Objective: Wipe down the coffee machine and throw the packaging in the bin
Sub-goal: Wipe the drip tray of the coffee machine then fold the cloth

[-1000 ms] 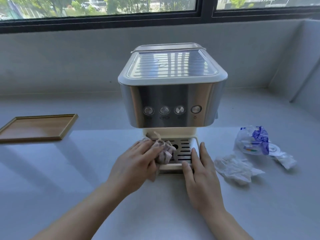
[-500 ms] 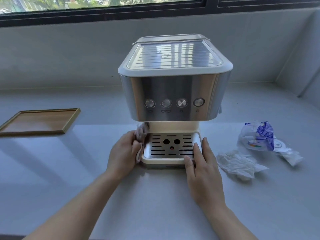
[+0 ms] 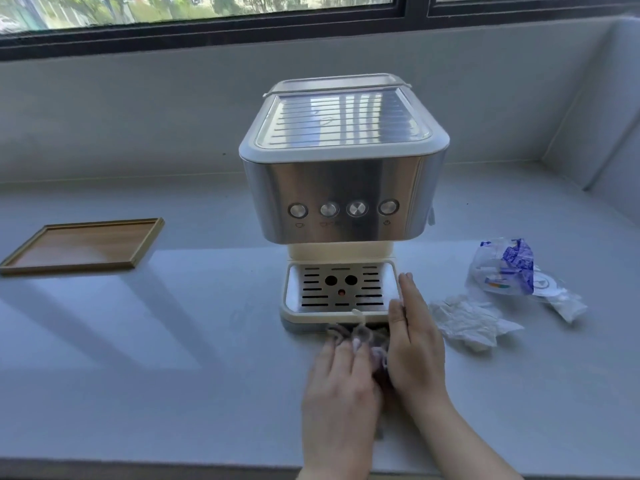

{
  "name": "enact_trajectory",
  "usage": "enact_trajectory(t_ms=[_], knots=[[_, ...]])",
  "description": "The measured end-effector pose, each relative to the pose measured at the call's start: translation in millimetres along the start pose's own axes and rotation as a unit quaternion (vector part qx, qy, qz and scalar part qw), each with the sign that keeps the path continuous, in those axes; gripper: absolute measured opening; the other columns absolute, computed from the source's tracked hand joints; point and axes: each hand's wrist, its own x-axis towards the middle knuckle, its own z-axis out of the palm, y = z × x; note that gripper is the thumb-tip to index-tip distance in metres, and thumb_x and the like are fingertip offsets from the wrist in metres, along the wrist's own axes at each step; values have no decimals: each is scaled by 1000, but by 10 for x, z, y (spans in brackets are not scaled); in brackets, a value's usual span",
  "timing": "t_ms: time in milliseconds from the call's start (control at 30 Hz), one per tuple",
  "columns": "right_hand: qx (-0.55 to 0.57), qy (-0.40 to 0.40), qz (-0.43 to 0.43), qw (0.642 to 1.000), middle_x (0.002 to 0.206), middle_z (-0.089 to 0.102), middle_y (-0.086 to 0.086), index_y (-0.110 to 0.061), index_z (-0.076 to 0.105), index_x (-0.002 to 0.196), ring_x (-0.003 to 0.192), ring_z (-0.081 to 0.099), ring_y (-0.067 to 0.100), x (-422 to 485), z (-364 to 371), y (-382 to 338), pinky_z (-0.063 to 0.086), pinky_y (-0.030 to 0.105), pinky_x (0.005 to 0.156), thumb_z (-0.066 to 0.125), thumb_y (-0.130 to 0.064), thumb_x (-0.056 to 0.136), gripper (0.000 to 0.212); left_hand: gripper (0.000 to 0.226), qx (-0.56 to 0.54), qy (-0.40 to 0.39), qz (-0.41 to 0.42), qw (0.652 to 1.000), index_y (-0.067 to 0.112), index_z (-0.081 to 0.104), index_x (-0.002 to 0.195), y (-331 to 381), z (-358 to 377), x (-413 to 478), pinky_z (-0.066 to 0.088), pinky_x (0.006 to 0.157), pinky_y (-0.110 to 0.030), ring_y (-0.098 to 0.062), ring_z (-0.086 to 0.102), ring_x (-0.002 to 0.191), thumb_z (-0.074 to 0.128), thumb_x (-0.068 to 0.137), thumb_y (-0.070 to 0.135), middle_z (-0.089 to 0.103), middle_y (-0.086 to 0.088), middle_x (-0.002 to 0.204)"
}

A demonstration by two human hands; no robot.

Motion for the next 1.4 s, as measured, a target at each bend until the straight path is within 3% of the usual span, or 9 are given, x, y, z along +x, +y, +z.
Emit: enact_trajectory(t_ms=[167, 333, 433, 600, 767, 967, 1100, 1300, 1400], knots=[[116, 123, 1, 986, 130, 62, -5, -25, 63, 119, 126, 54, 17, -105, -229, -23, 40, 39, 109, 49, -12, 98, 29, 47, -50, -48, 4, 998, 21, 47, 142, 307, 146, 173, 33, 112, -30, -18, 46, 129, 53, 95, 19, 54, 6, 138], [-72, -8, -135, 988, 138, 52, -22, -30, 60, 129, 128, 47, 1, -539, -359, 92, 33, 17, 107, 54, -46, 91, 42, 48, -384, 6, -74, 920, 29, 59, 116, -5, -207, 47, 45, 101, -28, -9, 55, 119, 66, 71, 18, 55, 11, 125], [-239, -92, -188, 948, 127, 59, -14, -29, 62, 127, 115, 53, 13, -505, -371, 100, 42, 31, 101, 67, -63, 70, 66, 40, -229, 136, -32, 963, 24, 62, 109, -470, -393, 114, 48, 94, -33, -13, 54, 115, 55, 69, 22, 50, 6, 122], [-299, -12, -194, 934, 81, 62, -4, -21, 70, 84, 73, 57, 28, -212, -321, 1, 48, 35, 67, 77, -19, 70, 16, 62, -104, 59, -94, 988, 20, 26, 153, -873, -258, 443, 27, 118, -42, -16, 8, 151, 48, 97, 35, 11, 0, 163], [-140, 91, -139, 976, 104, 58, -15, -33, 67, 104, 94, 59, 7, -132, -367, -115, 43, 13, 79, 73, -31, 81, 24, 79, -44, 11, -70, 997, 26, 1, 156, -999, -22, 418, 12, 114, -22, 3, -14, 146, 17, 91, 69, -8, 12, 164], [-135, -30, -106, 985, 127, 60, -7, -22, 64, 124, 118, 54, 20, 337, -67, -275, 44, 34, 100, 65, -30, 93, 32, 74, -62, -5, -73, 995, 23, 6, 156, -987, -71, 438, 4, 112, -17, 4, -13, 146, 14, 94, 62, -6, 11, 164], [-163, 10, -63, 985, 141, 52, 6, -15, 54, 138, 131, 49, 23, -129, -100, -81, 42, 34, 106, 65, -22, 92, 48, 74, -70, -11, -78, 994, 19, 9, 156, -969, -92, 437, 5, 113, -17, -1, -9, 148, 14, 94, 60, -5, 7, 165], [-290, 33, -96, 952, 139, 52, 18, -3, 45, 143, 125, 54, 34, -478, 17, -114, 54, 43, 93, 73, -7, 81, 68, 75, -83, -18, -86, 993, 15, 12, 156, -958, -98, 435, 12, 114, -21, -3, -8, 149, 14, 94, 58, -4, 6, 165], [-336, 11, -144, 931, 126, 62, 14, -7, 61, 124, 114, 59, 33, -698, 78, -93, 52, 43, 95, 70, -10, 75, 50, 78, -89, -28, -94, 991, 17, 9, 156, -954, -110, 430, 11, 114, -19, -1, -11, 148, 10, 92, 62, -7, 7, 165]])
